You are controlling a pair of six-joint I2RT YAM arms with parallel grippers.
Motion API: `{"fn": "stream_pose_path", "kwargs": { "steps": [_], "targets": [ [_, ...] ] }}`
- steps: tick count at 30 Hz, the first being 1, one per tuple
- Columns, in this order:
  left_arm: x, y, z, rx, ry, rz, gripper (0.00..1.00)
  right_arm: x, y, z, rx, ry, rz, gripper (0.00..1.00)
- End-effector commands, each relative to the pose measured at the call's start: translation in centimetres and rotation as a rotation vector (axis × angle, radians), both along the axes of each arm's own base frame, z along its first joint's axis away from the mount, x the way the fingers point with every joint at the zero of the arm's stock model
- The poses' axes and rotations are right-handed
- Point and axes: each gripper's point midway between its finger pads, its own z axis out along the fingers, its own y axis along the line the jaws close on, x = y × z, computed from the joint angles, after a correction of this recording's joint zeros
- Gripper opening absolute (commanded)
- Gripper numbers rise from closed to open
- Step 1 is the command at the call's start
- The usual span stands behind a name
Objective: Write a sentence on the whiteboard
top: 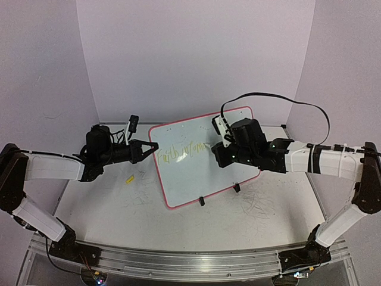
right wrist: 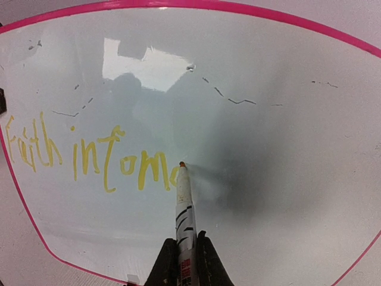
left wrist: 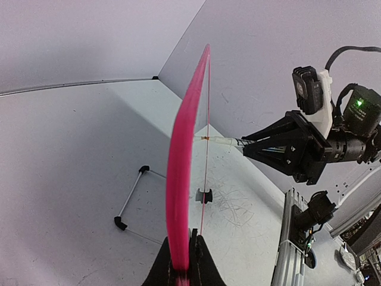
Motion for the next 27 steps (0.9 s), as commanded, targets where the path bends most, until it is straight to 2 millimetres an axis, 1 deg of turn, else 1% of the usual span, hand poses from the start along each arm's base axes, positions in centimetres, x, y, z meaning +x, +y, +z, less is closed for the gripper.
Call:
{"fn": "stream_pose_path", "kwargs": {
  "steps": [1, 3, 5, 9, 14, 20, 27],
  "targets": [
    [-0.2, -0.2, 0.0, 0.047, -0.043, -0.003, 0.0, 0.4, 0.9, 1.4, 0.044, -0.027, 0.003, 0.0],
    [-0.2, -0.2, 0.0, 0.048, -0.045, -0.001, 0.0, 0.0, 0.8, 1.5, 0.046, -0.026, 0.008, 0.0],
    [-0.2, -0.1, -0.1, 0.048, -0.044, -0.002, 0.0, -0.4, 0.4, 2.2, 0.061, -0.035, 0.01, 0.0],
    [-0.3, -0.1, -0.1, 0.049, -0.042, -0.001, 0.0, -0.1, -1.0, 3.0, 0.073, -0.051, -0.015, 0.0],
    [-0.2, -0.1, -0.1, 0.049, -0.04, 0.0, 0.0, 0.3, -1.1, 2.9, 0.051, -0.064, -0.019, 0.0],
    [0.0, -0.3, 0.1, 0.048, -0.043, -0.003, 0.0, 0.6, -0.6, 2.0, 0.038, -0.047, -0.015, 0.0],
    [0.1, -0.4, 0.1, 0.051, -0.043, -0.007, 0.0, 0.9, -1.0, 1.5, 0.022, -0.043, -0.041, 0.0]
  ]
}}
